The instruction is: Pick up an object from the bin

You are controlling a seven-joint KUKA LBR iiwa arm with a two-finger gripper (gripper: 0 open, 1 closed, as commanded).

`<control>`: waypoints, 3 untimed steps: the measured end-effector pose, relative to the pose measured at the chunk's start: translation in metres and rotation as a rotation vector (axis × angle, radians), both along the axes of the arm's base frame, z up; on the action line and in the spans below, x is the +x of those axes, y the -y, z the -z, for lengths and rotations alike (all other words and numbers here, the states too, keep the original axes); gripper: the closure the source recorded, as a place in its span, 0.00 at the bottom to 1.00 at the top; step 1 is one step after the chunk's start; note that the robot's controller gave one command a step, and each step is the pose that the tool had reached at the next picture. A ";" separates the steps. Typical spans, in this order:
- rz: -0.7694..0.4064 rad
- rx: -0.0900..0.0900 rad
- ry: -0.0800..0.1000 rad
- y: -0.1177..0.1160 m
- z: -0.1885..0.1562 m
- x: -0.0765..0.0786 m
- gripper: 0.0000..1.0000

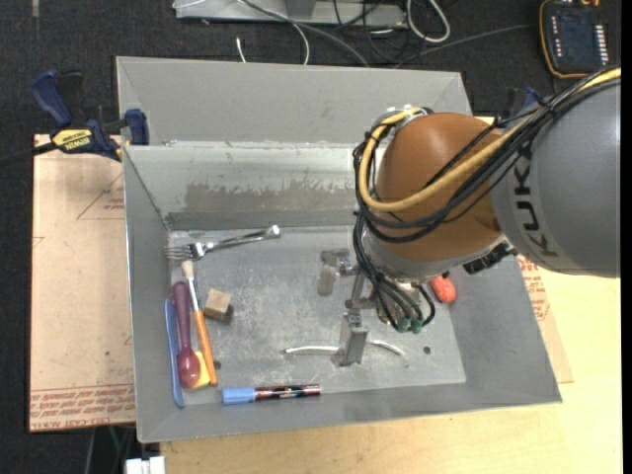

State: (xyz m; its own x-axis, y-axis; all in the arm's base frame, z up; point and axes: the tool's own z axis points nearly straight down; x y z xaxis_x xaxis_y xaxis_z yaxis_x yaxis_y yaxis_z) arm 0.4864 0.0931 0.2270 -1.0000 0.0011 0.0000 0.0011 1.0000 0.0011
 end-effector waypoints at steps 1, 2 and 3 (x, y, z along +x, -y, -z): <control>-0.001 0.000 0.000 0.000 0.000 0.000 0.00; -0.086 0.001 0.006 0.068 0.112 0.011 0.00; -0.023 0.004 0.007 0.076 0.146 0.016 0.00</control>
Offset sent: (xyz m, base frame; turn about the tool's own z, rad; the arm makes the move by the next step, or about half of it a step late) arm 0.0110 -0.0759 -0.1257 -0.0943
